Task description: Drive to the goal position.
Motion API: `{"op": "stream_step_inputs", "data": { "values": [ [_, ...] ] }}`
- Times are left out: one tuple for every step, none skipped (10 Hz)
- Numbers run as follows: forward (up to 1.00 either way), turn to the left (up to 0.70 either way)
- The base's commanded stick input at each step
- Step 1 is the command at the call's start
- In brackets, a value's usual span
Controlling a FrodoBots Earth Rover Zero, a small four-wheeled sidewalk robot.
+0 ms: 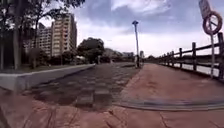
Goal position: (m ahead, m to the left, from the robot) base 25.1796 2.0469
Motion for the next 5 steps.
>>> {"op": "stream_step_inputs", "data": {
  "values": [
    [1.0, 0.29],
    [1.0, 0.33],
    [1.0, 0.33],
    [1.0, 0.33],
    [1.0, 0.31]
  ]
}}
